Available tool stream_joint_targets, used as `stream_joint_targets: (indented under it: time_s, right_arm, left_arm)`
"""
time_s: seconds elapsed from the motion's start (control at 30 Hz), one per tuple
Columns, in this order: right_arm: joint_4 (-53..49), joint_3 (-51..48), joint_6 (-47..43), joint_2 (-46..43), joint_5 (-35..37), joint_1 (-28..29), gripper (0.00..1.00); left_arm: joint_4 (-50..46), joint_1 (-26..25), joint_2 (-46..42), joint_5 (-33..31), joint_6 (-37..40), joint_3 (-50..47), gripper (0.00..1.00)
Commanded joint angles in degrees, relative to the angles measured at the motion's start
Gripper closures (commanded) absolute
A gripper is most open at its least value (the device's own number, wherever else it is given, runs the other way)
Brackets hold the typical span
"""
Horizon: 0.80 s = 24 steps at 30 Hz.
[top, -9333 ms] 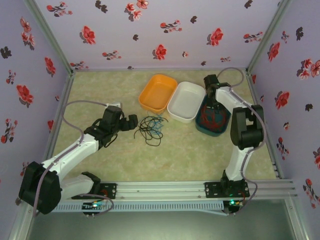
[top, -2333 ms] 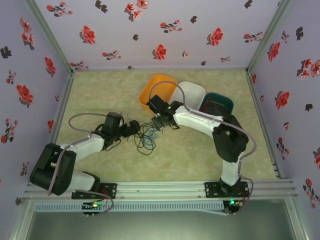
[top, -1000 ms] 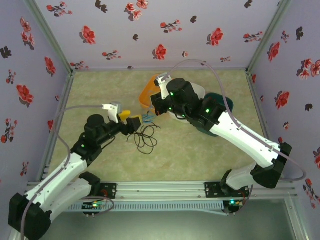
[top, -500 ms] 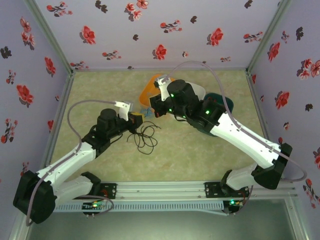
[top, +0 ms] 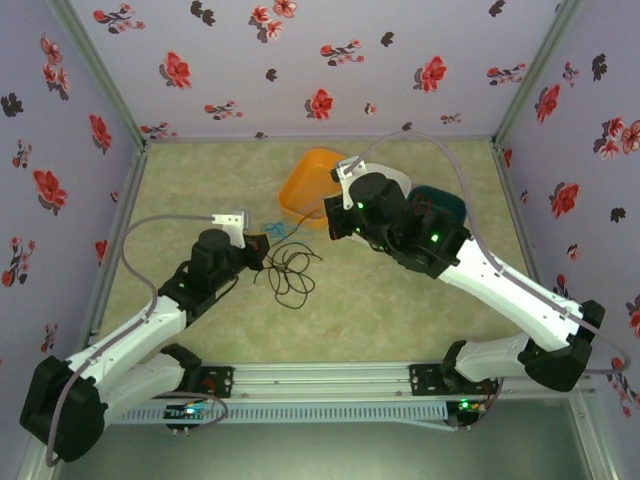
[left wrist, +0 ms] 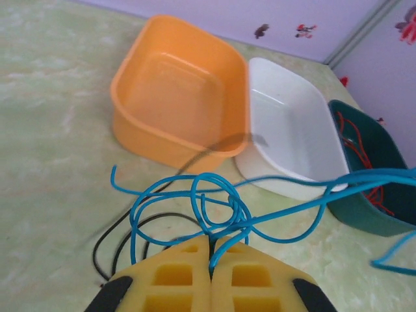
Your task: Untangle the cables
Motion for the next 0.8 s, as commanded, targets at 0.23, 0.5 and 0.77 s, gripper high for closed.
stream_joint_targets:
  time_s: [0.23,0.5,0.77]
  right_arm:
    - [4.5,0.0,2.1,-10.6,11.2,-0.4,1.00]
    - [1.9,2.6,2.0,-8.4,7.9,-0.3,1.00]
    - [-1.9,8.2,-1.0,-9.1,12.1,-0.4,1.00]
  left_arm:
    - [-17.5,6.9,4.5,-11.4,-14.4,-5.9,0.94]
    - [-17.1,7.2,6.0,-11.5,-14.0,-3.9,0.91]
    - [-18.1,9.8,7.2,-11.5,-16.9,-4.6,0.88]
